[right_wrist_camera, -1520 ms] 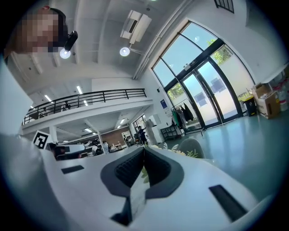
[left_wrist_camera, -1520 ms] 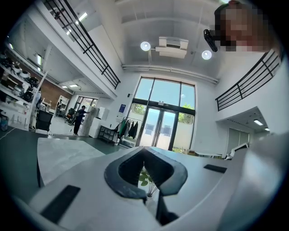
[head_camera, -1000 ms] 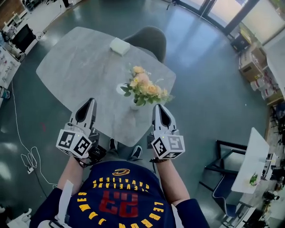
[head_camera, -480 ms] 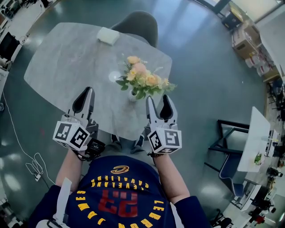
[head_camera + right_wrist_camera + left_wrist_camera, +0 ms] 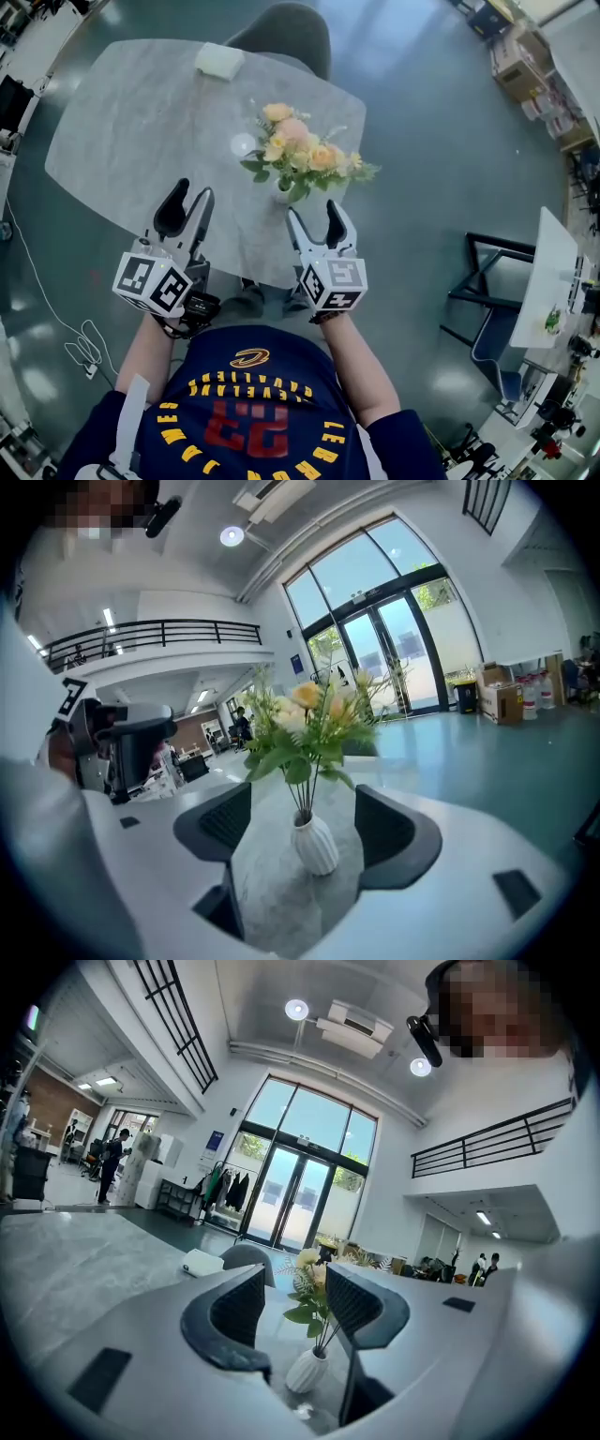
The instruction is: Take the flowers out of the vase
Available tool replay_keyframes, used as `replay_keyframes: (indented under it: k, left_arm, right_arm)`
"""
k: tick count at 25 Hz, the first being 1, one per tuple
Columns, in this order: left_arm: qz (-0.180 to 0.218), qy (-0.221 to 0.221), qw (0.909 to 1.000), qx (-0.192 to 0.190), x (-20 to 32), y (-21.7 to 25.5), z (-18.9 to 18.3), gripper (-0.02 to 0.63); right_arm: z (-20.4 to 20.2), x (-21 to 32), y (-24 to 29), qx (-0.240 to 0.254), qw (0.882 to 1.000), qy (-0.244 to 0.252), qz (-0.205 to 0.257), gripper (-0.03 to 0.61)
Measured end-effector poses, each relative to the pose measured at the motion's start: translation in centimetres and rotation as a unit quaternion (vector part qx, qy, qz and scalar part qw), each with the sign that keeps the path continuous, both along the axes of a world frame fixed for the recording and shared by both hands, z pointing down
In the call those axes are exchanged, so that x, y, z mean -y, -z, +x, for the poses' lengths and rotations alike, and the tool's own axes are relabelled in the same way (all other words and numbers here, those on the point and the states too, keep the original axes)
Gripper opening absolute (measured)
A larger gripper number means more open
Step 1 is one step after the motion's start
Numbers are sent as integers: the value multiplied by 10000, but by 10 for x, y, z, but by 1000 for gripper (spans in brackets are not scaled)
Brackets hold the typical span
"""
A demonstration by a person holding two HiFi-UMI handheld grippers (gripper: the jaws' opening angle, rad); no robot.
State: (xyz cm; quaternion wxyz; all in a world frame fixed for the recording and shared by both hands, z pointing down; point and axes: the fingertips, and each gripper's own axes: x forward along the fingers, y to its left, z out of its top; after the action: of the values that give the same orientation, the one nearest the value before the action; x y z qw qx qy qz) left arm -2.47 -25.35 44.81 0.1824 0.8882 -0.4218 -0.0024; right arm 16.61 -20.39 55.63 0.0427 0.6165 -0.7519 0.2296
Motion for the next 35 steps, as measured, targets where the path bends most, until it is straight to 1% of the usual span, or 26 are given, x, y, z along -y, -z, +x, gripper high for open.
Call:
replay_keyframes:
  k: [4,7,17,21,24,28,33,35]
  left_arm:
    - [-36,112,9999,13,4,-4,-14,187]
    - [-75,208,9998,31,6,-8,-26,187]
    - [-211,586,9981,-8,7,-11,-56,187]
    - [-249,615,9978,15,6,-13,-61,187]
    - [-279,622,9977,-7,5,-13,-62,187]
    - [-313,616,9976,7,5,-17,-64,187]
    - [-329,624,9975,-10,1,-13,-67,187]
    - [-324,626,9975,-5,-1,-13,-69,187]
  right_arm:
    - [-13,9,-28,-198,9994,103,-259,322]
    - [-15,20,-42,-339,9986,54,-399,322]
    - [-23,56,-67,-515,9971,-20,-559,319]
    - [-24,63,-66,-574,9971,-132,-473,248]
    - [-27,68,-64,-599,9972,-123,-440,235]
    - [-28,72,-68,-565,9969,-173,-513,222]
    - [-27,74,-59,-780,9955,-254,-471,149]
    - [-28,74,-59,-835,9950,-249,-484,140]
